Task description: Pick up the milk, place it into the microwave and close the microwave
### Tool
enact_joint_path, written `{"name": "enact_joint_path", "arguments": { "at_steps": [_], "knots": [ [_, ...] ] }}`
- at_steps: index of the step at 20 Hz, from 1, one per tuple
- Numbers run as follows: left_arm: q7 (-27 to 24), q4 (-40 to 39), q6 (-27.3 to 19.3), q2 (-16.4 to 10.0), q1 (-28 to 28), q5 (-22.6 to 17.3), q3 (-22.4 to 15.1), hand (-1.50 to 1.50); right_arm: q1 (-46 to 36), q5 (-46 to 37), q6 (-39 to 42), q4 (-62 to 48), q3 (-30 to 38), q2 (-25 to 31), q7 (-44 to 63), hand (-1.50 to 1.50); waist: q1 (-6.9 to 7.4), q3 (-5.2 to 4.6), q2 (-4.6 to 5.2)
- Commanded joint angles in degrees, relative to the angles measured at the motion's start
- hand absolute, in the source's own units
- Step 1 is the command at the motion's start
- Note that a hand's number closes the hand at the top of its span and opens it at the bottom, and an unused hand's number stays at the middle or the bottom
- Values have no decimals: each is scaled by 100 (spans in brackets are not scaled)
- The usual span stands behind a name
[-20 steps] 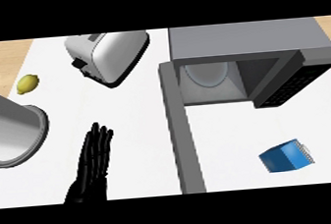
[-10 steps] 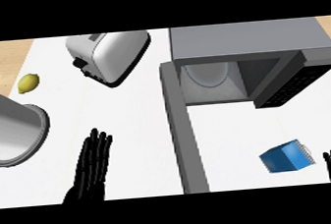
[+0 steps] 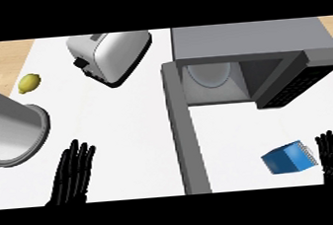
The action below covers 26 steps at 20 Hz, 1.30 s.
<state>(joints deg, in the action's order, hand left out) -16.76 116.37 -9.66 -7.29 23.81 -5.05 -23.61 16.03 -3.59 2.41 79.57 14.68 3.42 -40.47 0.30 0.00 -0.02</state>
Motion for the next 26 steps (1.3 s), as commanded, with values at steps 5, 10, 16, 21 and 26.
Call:
{"name": "enact_joint_path", "arguments": {
  "at_steps": [5,10,16,21,26],
  "knots": [
    [-62,330,470,-445,422,-539,469,-150,-743,-5,-202,-1398,319,213,-727,-150,-2,1,-2],
    [-379,-208,758,-483,124,-881,979,-150,-1474,63,-492,-2879,670,299,-1641,150,10,4,7],
    [-567,-155,1049,-649,426,-996,1161,-150,-1599,-407,-1231,-3177,512,343,-1525,150,14,1,3],
    [-635,-175,840,-363,359,-665,830,-150,-2317,-946,-1495,-4404,317,576,-2033,150,65,9,18],
    [-605,-169,1015,-513,458,-784,1009,-150,-3444,-1094,-1540,-4703,86,437,-1479,150,106,7,22]
  ]
}}
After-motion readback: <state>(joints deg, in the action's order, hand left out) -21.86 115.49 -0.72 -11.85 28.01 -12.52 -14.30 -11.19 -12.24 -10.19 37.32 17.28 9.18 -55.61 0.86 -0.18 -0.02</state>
